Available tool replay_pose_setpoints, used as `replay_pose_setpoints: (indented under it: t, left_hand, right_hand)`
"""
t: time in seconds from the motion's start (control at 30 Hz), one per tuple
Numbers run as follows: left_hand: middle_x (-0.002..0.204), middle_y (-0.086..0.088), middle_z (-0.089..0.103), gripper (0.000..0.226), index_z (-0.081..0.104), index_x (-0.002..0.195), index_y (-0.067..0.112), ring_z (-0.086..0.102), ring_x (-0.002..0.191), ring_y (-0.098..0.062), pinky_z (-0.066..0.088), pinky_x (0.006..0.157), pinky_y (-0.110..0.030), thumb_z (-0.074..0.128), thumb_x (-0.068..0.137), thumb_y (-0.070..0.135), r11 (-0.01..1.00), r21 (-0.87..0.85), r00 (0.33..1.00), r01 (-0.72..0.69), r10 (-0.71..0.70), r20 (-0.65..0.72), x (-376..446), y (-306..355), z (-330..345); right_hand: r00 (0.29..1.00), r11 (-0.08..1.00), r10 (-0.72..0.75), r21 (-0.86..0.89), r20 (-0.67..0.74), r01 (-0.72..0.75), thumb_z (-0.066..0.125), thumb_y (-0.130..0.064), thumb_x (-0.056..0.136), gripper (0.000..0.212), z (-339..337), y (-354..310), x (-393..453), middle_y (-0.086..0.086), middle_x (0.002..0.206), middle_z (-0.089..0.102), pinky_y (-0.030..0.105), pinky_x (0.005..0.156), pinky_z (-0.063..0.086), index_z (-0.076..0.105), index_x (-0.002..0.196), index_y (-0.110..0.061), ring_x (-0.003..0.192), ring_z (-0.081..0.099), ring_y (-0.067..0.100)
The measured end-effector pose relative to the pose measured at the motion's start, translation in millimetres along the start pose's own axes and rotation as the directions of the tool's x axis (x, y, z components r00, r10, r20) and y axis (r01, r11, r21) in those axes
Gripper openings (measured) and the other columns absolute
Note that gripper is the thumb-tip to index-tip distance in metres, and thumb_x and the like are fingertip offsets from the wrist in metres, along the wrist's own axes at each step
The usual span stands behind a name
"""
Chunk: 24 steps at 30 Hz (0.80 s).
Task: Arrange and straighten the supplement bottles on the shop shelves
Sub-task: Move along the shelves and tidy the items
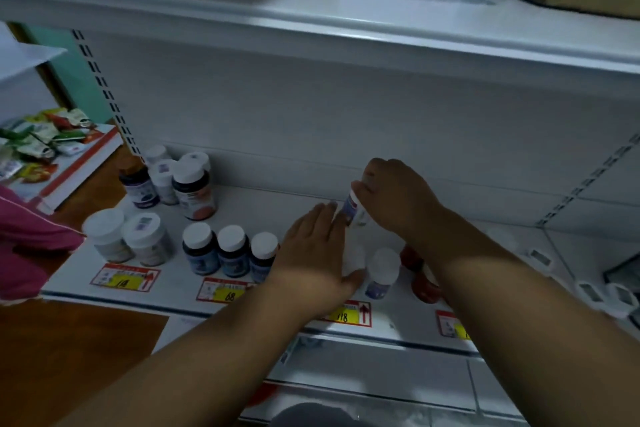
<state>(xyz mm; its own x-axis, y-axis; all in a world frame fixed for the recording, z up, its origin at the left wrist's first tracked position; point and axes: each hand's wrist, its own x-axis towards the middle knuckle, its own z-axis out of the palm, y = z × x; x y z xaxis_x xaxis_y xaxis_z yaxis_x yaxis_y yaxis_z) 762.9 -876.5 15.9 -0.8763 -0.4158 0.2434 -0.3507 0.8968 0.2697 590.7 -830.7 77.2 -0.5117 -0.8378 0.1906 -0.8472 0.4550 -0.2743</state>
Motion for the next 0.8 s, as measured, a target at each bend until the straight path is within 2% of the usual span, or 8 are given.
replay_pose_setpoints:
  t: [0.07,0.13,0.3,0.43,0.57,0.67,0.73,0.8]
  left_hand:
    - [0.161,-0.005,-0.009,0.109,-0.007,0.152,0.013,-0.007,0.147,-0.021,-0.013,0.112,-0.033,0.034,0.077,0.081,0.996,0.084,0.996,0.037,-0.044,0.08,8.8,-0.4,11.3]
    - [0.16,-0.007,-0.016,0.116,-0.015,0.15,0.011,-0.015,0.146,-0.022,-0.015,0.113,-0.035,0.028,0.074,0.087,0.985,0.164,0.989,0.052,-0.074,0.131,13.8,2.3,19.0]
    - [0.161,-0.009,-0.01,0.117,-0.007,0.152,0.008,-0.011,0.147,-0.023,-0.01,0.113,-0.033,0.031,0.073,0.086,0.973,0.205,0.979,0.104,-0.137,0.154,14.0,3.5,25.2]
    - [0.161,-0.01,-0.008,0.116,-0.005,0.151,0.006,-0.01,0.147,-0.024,-0.007,0.114,-0.034,0.033,0.075,0.084,0.973,0.208,0.98,0.098,-0.131,0.15,14.1,3.4,23.1]
    - [0.161,-0.009,-0.011,0.115,-0.008,0.151,0.008,-0.012,0.147,-0.023,-0.004,0.115,-0.035,0.034,0.076,0.084,0.973,0.205,0.974,0.104,-0.141,0.175,13.3,3.5,21.4]
    - [0.16,-0.008,-0.013,0.114,-0.01,0.151,0.008,-0.014,0.146,-0.023,-0.004,0.116,-0.036,0.034,0.076,0.083,0.972,0.209,0.969,0.106,-0.148,0.196,13.6,2.3,18.3]
    - [0.161,-0.008,-0.012,0.114,-0.009,0.151,0.008,-0.014,0.147,-0.022,-0.003,0.116,-0.035,0.036,0.077,0.083,0.971,0.212,0.968,0.113,-0.156,0.195,13.7,4.1,17.6]
    - [0.161,-0.008,-0.012,0.114,-0.009,0.151,0.009,-0.014,0.147,-0.022,-0.002,0.117,-0.036,0.037,0.077,0.082,0.969,0.216,0.966,0.121,-0.164,0.198,14.1,6.3,17.2]
  right_hand:
    - [1.0,1.0,-0.02,0.009,0.0,0.02,0.053,-0.04,0.092,0.03,2.1,8.7,-8.8,0.01,0.095,0.053,0.031,0.068,0.039,0.054,0.098,-0.01,0.085,0.054,0.027]
    - [0.998,0.999,-0.028,0.019,0.059,0.027,0.057,-0.039,0.09,0.032,8.2,10.9,-16.3,0.011,0.097,0.054,0.03,0.067,0.037,0.056,0.101,-0.009,0.087,0.054,0.027]
    - [0.956,0.998,-0.048,0.04,0.289,0.038,0.053,-0.036,0.094,0.033,29.8,3.4,-15.5,0.013,0.098,0.064,0.035,0.075,0.047,0.063,0.1,-0.005,0.09,0.06,0.027]
    - [0.937,0.998,-0.061,0.037,0.344,0.051,0.048,-0.032,0.097,0.033,33.2,7.1,-15.1,0.014,0.099,0.065,0.031,0.074,0.042,0.065,0.095,-0.003,0.093,0.06,0.028]
    - [0.938,0.997,-0.063,0.059,0.34,0.046,0.046,-0.023,0.097,0.035,25.4,9.5,-25.0,0.015,0.127,0.057,0.033,0.092,0.042,0.054,0.127,-0.005,0.114,0.054,0.028]
    - [0.919,0.994,-0.107,0.029,0.379,0.104,0.056,-0.027,0.09,0.048,9.4,17.1,-35.8,0.014,0.125,0.052,0.032,0.08,0.043,0.042,0.133,-0.012,0.105,0.054,0.027]
    - [0.885,0.988,-0.118,-0.041,0.451,0.152,0.066,-0.033,0.08,0.057,2.3,19.4,-45.9,0.011,0.115,0.053,0.033,0.072,0.045,0.041,0.128,-0.015,0.095,0.055,0.025]
    - [0.853,0.976,-0.136,-0.082,0.503,0.203,0.072,-0.03,0.074,0.062,3.8,18.4,-55.5,0.01,0.111,0.056,0.032,0.07,0.045,0.043,0.127,-0.017,0.093,0.056,0.025]
